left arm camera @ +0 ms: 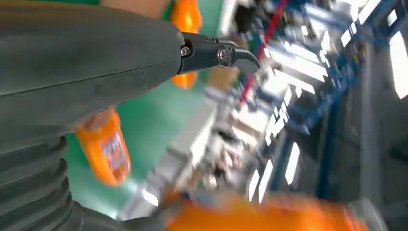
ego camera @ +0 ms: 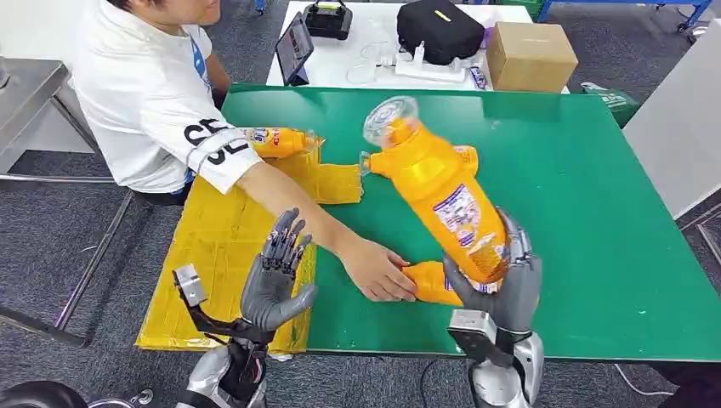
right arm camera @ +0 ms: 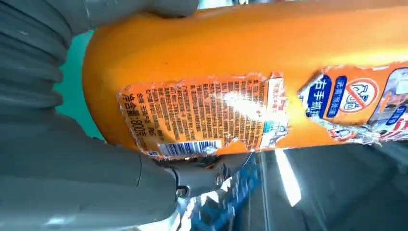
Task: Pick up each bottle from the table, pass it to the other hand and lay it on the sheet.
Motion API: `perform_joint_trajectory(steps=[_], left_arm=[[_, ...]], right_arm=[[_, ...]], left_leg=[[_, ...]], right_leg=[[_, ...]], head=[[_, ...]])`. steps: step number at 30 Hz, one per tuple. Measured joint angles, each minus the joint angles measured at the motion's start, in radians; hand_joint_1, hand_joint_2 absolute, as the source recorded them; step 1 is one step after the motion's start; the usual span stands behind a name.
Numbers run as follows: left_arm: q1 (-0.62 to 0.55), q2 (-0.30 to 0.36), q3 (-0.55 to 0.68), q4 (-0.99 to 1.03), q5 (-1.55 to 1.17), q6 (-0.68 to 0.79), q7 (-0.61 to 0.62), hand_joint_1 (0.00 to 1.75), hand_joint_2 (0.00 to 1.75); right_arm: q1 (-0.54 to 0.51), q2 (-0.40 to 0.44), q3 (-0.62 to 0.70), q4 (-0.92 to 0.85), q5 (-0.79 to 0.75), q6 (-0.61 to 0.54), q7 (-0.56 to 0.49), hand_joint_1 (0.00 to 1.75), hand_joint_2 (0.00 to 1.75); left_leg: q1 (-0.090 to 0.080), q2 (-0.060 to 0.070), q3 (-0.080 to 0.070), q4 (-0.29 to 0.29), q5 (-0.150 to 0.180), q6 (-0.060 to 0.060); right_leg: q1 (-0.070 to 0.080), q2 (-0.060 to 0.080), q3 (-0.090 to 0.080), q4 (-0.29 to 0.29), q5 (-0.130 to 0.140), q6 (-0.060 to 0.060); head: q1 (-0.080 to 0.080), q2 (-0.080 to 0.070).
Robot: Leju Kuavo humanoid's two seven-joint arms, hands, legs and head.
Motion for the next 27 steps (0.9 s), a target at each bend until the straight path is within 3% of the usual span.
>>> perform_joint_trajectory(steps=[10,18,23,27], left_arm=[[0.004,0.016,-0.046,-0.012,-0.004,-0.03,0.0,0.0,1.75],[0.003,0.024,-0.049,-0.01,-0.006,-0.031,0.003,0.0,1.75],[-0.012,0.028,-0.056,0.01,0.013,-0.054,0.023,0.0,1.75],[-0.017,0.031,-0.056,0.029,0.055,-0.071,0.024,0.0,1.75]], right_arm=[[-0.045,0.051,0.206,0.242,0.022,0.05,0.0,1.75,1.75],[-0.068,0.058,0.252,0.306,0.024,0.052,0.0,1.75,1.75],[-0.108,0.07,0.307,0.386,0.169,-0.047,0.023,1.75,1.75],[-0.144,0.088,0.356,0.465,0.164,-0.05,0.039,1.75,1.75]], left_leg=[[0.0,0.0,0.0,0.0,0.0,0.0],[0.0,0.0,-0.001,0.0,0.0,0.0],[0.0,0.0,-0.001,0.0,0.0,0.0],[0.0,0.001,0.0,0.0,0.0,0.0]], right_leg=[[0.0,0.0,-0.001,0.0,0.0,0.0],[0.0,0.0,-0.001,0.0,0.0,0.0],[0.0,0.0,-0.001,0.0,0.0,0.0],[0.0,0.0,-0.002,0.0,0.0,0.0]], head=[[0.0,0.0],[0.0,0.0],[0.001,0.0],[0.0,0.0]])
